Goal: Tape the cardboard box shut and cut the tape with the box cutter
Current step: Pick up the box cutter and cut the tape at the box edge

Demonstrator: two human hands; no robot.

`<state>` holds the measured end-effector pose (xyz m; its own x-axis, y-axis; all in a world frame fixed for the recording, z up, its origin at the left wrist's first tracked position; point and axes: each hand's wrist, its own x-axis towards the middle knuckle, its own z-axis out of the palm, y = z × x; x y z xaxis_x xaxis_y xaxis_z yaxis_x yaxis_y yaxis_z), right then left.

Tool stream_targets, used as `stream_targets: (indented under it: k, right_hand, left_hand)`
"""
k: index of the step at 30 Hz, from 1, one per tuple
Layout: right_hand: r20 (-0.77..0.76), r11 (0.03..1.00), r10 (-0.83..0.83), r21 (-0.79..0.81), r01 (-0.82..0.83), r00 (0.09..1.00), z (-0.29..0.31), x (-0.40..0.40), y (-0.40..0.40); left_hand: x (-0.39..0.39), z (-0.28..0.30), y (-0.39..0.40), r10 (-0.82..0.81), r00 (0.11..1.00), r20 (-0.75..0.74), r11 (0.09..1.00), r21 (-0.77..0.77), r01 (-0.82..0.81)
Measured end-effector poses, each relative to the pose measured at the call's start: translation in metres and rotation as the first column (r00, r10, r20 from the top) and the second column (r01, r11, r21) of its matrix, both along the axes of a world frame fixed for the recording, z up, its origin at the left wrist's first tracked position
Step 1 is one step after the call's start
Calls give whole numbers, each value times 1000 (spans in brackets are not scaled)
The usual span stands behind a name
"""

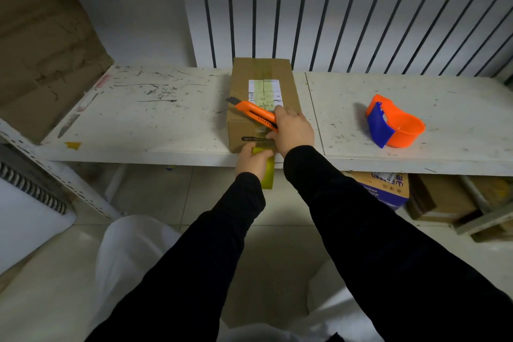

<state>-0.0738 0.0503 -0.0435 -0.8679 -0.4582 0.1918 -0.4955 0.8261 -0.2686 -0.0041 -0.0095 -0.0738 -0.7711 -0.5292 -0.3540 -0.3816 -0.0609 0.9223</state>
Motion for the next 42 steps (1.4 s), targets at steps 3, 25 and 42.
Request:
stream_targets:
  k: [3, 25, 42]
  right_hand:
    - [26, 1000, -1, 9, 1, 1000, 3, 1, 0]
    - [-158, 996, -25, 84, 39, 987, -18, -3, -14]
    - [-136, 992, -25, 121, 42, 990, -3, 4, -3]
  left_hand:
    - [-1, -2, -1, -6, 1000, 9, 1000, 5, 6]
    - [-12, -11, -11, -40, 999, -36, 999, 33, 41]
    - [-9, -5, -3, 28, 997, -71, 996, 91, -22]
